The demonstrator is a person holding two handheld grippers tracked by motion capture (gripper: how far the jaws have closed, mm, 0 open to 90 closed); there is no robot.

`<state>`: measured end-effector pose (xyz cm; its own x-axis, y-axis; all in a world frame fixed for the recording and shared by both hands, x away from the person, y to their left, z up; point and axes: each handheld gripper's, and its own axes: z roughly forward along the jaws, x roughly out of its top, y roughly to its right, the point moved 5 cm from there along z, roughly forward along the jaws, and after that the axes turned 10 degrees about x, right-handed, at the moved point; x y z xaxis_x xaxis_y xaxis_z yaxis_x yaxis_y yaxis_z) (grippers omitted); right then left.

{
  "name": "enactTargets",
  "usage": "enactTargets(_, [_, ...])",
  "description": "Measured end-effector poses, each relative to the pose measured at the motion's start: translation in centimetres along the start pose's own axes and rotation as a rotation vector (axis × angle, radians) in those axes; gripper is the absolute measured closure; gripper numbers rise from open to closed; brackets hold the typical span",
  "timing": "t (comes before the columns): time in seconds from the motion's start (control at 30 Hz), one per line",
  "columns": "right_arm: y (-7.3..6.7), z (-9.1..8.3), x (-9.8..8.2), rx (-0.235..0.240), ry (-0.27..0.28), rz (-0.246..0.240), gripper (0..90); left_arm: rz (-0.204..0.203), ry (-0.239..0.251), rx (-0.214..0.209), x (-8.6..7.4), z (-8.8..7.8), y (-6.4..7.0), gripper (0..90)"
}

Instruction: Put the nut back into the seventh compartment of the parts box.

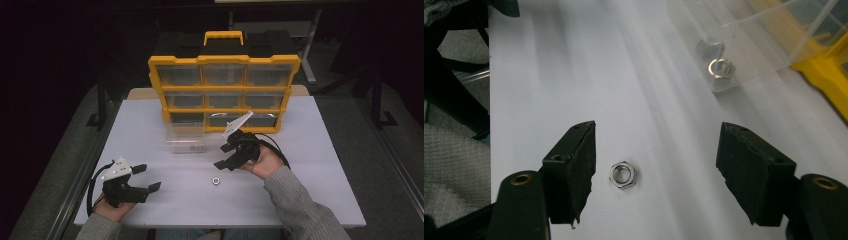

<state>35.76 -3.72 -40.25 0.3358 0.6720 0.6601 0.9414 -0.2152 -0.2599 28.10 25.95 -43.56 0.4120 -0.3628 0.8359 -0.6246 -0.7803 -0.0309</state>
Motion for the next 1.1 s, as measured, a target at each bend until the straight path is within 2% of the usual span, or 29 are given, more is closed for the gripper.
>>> enactTargets(0.13, [-0.3,0.6,-0.5,-0.003,-0.027,-0.004,33.7,0.003,0.002,0.000,0.0,0.0,0.0,17.3])
enactTargets(0.17, [-0.3,0.9,-0.7,-0.009,-0.032,-0.023,34.3,0.003,0.002,0.000,0.0,0.0,0.0,17.3])
enactTargets(0.3, [-0.4,1.6,-1.2,-0.010,-0.058,-0.033,38.0,0.003,0.000,0.000,0.0,0.0,-0.1,17.3])
enactTargets(0.37, [-0.5,2.0,-1.5,-0.006,-0.072,-0.018,39.7,0.004,0.002,0.000,0.0,0.0,0.0,17.3])
enactTargets(0.6, [-0.5,3.4,-2.3,-0.011,-0.103,-0.031,44.5,0.002,0.003,0.000,0.0,0.0,0.0,17.3])
enactTargets(1.0, [-0.7,5.1,-3.2,0.002,-0.140,-0.008,50.9,0.006,0.000,-0.002,0.0,0.0,-0.1,17.3])
enactTargets(1.1, [-0.8,5.5,-3.4,-0.006,-0.161,-0.015,52.4,0.010,-0.002,-0.002,0.0,0.0,-0.1,17.3])
